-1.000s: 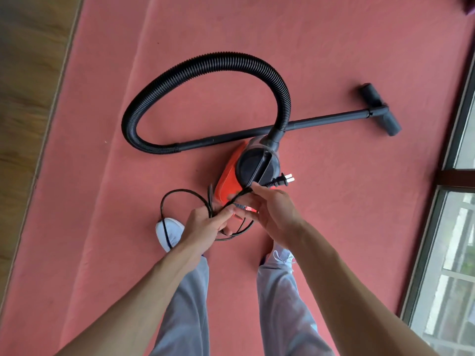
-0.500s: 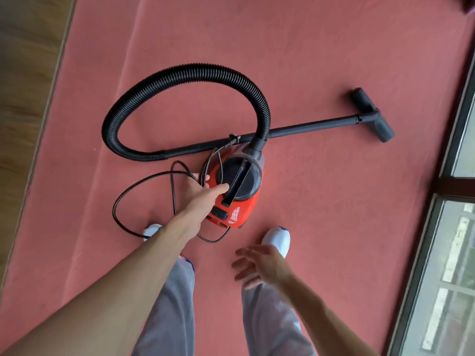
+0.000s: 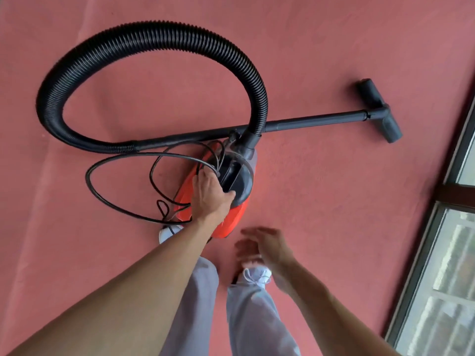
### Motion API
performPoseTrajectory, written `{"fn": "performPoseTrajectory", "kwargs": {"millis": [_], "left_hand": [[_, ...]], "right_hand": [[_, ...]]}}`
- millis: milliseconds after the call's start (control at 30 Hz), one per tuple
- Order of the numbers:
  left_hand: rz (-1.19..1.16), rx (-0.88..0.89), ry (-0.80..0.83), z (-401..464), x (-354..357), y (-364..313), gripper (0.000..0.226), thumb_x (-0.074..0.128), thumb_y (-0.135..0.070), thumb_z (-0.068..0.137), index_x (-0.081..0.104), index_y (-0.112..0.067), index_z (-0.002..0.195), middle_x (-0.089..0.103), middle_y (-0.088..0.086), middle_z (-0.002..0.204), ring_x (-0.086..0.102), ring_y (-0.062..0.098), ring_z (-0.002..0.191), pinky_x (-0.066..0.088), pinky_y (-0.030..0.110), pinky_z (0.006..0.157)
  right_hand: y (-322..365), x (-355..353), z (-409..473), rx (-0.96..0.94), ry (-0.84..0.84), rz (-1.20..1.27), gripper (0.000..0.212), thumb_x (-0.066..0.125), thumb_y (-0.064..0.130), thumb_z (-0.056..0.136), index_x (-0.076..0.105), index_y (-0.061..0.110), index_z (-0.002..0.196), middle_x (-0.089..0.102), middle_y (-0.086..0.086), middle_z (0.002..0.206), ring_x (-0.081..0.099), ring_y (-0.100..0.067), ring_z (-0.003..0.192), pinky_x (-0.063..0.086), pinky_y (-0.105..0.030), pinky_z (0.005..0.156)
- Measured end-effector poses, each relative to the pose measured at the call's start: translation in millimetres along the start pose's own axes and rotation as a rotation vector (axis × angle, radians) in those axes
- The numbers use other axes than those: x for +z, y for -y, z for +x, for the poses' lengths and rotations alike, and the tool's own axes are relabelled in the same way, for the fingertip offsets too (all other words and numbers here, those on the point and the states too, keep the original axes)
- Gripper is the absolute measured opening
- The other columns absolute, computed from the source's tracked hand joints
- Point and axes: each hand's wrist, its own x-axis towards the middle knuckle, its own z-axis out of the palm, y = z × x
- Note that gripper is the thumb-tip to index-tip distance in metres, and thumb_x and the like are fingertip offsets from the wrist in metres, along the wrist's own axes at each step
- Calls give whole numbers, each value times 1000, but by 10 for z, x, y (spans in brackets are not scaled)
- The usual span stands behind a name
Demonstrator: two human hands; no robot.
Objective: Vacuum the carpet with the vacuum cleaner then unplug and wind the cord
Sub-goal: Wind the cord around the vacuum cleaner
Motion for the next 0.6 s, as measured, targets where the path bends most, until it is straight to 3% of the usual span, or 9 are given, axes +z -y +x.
{"fn": "performPoseTrajectory", "kwargs": {"millis": [67,200,300,400,467,600], "left_hand": [[-53,-42,33,117,-12,5,51,77,-18,65,54,-5,109,58,12,112,53,31,108,37,31,90],[-120,-121,220,215,-82,-24,46,74,-28,71,56,-19,113,68,7,106,62,29,101,48,31,81],[-141,-153,239,239,-29,41,27,71,-28,67,64,-22,93,72,3,86,66,27,89,48,28,71],[-155,-218,221,285,34,37,21,69,-32,63,65,-13,69,70,1,66,68,25,74,52,30,66],[-137,-231,188,294,71,1,25,68,-35,61,63,-11,64,67,3,59,65,25,66,53,33,63],[-217,-176,96,324,213,67,23,60,-41,50,53,-19,50,52,-1,42,61,26,56,46,32,50]], "right_hand": [[227,84,141,-114,-83,70,15,52,9,97,66,3,96,69,-16,75,65,-24,53,55,-26,47],[738,240,298,-238,-152,231,11,55,7,93,64,3,89,72,-18,80,68,-25,60,56,-28,53],[1010,211,483,-284,-249,184,15,53,6,90,69,4,90,70,-11,73,65,-21,57,57,-29,54],[1212,60,811,-456,-506,-277,31,44,9,83,72,16,95,73,-6,86,70,-27,82,58,-40,79],[1378,-91,1004,-510,-639,-544,41,40,5,81,67,18,109,68,-3,103,64,-28,100,52,-35,89],[1728,-435,1639,-654,-641,-971,50,48,3,83,51,21,129,48,-4,129,47,-28,121,45,-41,94]]}}
